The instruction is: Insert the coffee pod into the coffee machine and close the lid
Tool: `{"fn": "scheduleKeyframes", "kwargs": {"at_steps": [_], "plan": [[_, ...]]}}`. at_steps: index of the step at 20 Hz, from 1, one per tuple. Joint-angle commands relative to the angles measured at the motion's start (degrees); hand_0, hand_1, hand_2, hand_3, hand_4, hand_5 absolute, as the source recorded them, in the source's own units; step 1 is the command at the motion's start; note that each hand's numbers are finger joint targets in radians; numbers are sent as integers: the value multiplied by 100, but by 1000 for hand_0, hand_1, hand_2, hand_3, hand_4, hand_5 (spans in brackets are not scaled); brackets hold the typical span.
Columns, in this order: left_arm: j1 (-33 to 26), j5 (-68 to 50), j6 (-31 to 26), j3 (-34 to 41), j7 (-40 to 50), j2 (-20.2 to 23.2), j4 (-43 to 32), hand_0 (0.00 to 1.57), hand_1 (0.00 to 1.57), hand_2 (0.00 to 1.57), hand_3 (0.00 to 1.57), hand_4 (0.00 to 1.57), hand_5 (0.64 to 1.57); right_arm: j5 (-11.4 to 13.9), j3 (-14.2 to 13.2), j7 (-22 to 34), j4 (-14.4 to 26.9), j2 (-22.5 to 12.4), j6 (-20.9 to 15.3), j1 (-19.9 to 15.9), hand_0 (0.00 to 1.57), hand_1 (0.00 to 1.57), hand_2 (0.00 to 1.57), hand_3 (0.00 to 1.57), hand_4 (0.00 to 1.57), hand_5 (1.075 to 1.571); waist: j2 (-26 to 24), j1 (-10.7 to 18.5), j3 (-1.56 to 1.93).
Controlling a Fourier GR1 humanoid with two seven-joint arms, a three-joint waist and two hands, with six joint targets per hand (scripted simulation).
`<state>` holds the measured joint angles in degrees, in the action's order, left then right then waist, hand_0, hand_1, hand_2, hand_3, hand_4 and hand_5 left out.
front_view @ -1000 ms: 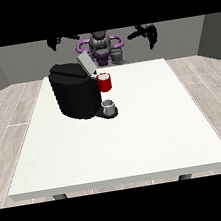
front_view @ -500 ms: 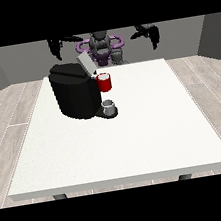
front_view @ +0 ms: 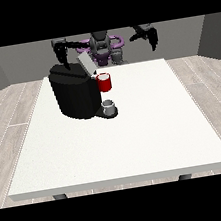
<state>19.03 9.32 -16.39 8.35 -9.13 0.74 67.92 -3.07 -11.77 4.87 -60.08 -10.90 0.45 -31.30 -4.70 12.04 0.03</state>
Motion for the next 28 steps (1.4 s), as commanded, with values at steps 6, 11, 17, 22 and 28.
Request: {"fn": "scheduleKeyframes", "kwargs": {"at_steps": [6, 11, 17, 22, 28], "plan": [[-328, -324, -118, 150, 53, 414, 791, 0, 0, 0, 0, 377, 1571, 237, 338, -377, 237, 250, -118, -368, 0, 0, 0, 0, 0, 1571, 586, -97, -2], [-617, -398, -1, -64, 486, 271, 1475, 0, 0, 0, 0, 368, 1571, 230, 292, -532, 521, 116, 4, -586, 0, 0, 0, 0, 0, 1571, 577, 5, -1], [-274, -382, 149, 210, 375, 628, 1221, 0, 0, 0, 0, 299, 1571, 280, 512, -125, 363, 72, 199, -1156, 0, 0, 0, 0, 127, 1571, 829, -271, -2], [-369, -168, 343, -98, 465, 363, 1271, 0, 0, 0, 0, 346, 1571, 474, 609, 38, 407, 13, 79, -1743, 0, 0, 0, 0, 119, 1571, 910, -93, -3], [-324, -216, 201, -237, 545, 336, 1358, 0, 0, 0, 0, 380, 1571, 679, 777, 129, 330, 166, -154, -1973, 0, 0, 0, 0, 0, 1571, 929, 206, -3]]}}
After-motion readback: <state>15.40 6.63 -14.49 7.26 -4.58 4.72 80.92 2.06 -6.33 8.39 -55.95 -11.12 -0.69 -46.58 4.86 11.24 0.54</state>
